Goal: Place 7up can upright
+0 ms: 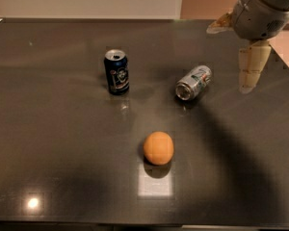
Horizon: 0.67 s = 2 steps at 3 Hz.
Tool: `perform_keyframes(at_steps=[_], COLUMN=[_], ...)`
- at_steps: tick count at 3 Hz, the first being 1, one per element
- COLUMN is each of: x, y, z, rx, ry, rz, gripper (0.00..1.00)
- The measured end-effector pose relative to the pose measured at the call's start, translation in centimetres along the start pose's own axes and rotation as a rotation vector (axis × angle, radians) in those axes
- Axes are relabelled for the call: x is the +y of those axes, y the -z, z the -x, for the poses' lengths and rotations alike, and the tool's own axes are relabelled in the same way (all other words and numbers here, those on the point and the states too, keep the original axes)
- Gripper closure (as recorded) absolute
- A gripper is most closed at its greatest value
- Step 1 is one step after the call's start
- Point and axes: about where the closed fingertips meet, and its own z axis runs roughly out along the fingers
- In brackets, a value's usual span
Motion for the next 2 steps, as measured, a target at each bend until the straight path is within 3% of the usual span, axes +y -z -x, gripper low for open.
perform_keyframes(at_steps=[2], x=[-3.9], y=[-3.6], z=[-1.5], rx=[0.036], ry=[0.194], rz=[0.045], gripper=[0.00])
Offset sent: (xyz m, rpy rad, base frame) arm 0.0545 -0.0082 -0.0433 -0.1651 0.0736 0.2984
